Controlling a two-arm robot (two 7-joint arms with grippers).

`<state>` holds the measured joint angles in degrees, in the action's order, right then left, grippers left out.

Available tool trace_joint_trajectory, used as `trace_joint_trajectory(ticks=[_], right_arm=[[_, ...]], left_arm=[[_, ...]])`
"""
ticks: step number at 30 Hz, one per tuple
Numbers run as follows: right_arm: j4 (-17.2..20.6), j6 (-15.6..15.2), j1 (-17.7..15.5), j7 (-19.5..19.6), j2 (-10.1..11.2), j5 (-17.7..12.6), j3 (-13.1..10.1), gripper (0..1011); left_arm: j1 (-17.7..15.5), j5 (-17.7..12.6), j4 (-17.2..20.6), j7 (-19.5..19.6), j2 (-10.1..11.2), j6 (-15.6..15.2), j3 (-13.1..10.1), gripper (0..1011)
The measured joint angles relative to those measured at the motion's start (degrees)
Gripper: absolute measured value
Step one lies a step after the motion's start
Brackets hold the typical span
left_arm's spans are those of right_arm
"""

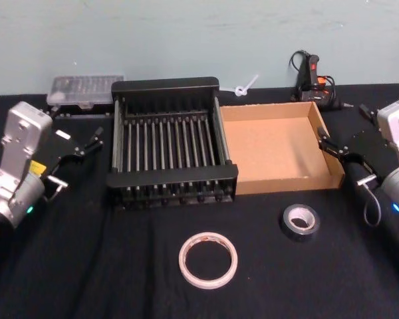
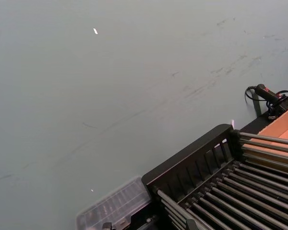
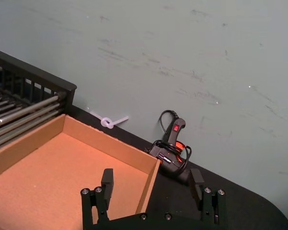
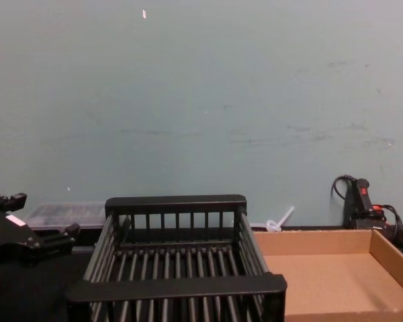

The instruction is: Pick up the white tape and place it into the black box , Pick up the silver tape and place it into the brown box.

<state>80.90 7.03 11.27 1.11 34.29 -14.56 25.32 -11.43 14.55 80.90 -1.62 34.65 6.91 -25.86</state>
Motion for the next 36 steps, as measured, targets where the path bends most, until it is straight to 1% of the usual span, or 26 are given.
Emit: trace_joint_trajectory(ticks=[3,10,13,14,16,17,19,29,31,32,36], right_arm=[[0.01,0.16,-0.25,-0.71,-0.38,-0.20,-0.47,1002],[1.35,0.16,-1.75,-2.71,-0.96,-1.84,-1.72,1003],[2.97,-0.27,-3.38,-3.78,-1.12,-3.34,-2.58,1002],[2.97,-0.27,-3.38,-3.78,-1.12,-3.34,-2.58,1002],[4.23,-0.56,-4.75,-4.51,-1.25,-4.37,-3.17,1002],[4.23,-0.56,-4.75,-4.51,-1.25,-4.37,-3.17,1002],[5.60,-0.85,-6.30,-5.12,-1.31,-5.15,-3.71,1002],[9.26,-1.54,-10.62,-6.12,-1.31,-6.02,-5.05,1002],[10.32,-1.73,-12.17,-6.23,-1.34,-6.28,-5.45,1003],[10.32,-1.73,-12.17,-6.23,-1.34,-6.28,-5.45,1002],[12.07,-1.99,-14.55,-6.45,-1.36,-6.46,-6.11,1002]], left_arm=[[0.00,0.00,0.00,0.00,0.00,0.00,0.00,1001],[0.00,0.00,0.00,0.00,0.00,0.00,0.00,1001],[0.00,0.00,0.00,0.00,0.00,0.00,0.00,1001],[0.00,0.00,0.00,0.00,0.00,0.00,0.00,1001],[0.00,0.00,0.00,0.00,0.00,0.00,0.00,1001],[0.00,0.00,0.00,0.00,0.00,0.00,0.00,1001],[0.00,0.00,0.00,0.00,0.00,0.00,0.00,1001],[0.00,0.00,0.00,0.00,0.00,0.00,0.00,1001],[0.00,0.00,0.00,0.00,0.00,0.00,0.00,1001],[0.00,0.00,0.00,0.00,0.00,0.00,0.00,1001],[0.00,0.00,0.00,0.00,0.00,0.00,0.00,1001]])
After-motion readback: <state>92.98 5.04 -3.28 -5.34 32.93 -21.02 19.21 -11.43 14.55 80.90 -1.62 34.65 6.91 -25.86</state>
